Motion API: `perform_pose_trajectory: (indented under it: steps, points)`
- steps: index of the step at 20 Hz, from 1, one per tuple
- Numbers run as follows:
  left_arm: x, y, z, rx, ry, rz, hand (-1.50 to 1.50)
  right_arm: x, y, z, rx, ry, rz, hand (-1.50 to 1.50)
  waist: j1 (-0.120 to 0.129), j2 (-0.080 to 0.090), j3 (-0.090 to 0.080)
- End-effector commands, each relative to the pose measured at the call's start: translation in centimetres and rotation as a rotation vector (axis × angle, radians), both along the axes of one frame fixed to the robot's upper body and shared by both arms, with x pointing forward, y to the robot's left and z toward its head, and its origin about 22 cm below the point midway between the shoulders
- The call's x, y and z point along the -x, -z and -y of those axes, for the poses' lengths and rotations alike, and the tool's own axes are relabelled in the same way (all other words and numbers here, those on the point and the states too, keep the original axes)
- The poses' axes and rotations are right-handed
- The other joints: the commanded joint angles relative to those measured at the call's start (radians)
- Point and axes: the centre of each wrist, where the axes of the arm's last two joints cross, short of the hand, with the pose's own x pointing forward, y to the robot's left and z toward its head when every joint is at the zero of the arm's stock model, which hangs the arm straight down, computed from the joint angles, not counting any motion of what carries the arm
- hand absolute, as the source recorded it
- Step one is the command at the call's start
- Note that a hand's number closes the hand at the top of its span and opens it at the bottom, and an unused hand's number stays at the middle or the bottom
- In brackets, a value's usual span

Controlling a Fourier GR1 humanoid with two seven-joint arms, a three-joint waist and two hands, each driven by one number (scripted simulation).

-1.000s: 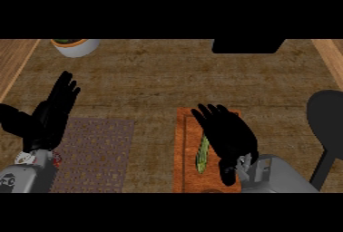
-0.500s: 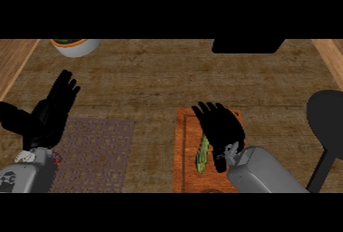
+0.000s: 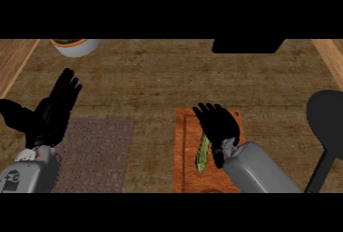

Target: Pick the squash from the cutting board and place it in the pan

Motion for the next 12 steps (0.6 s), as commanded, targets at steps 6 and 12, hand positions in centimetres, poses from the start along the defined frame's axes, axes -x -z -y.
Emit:
perform_pose_trajectory:
  steps: [6, 12]
  points:
    - [0.9, -1.3, -1.8, -0.015, 0.005, -0.002, 0.0, 0.3, 3.1, -1.2, -0.069, -0.008, -0.006, -1.5, 0.001, 0.0, 0.0]
    - [1.0, 0.5, -0.8, -0.013, -0.01, -0.011, 0.0, -1.8, 4.4, -0.9, -0.046, -0.013, -0.057, -1.5, 0.001, 0.0, 0.0]
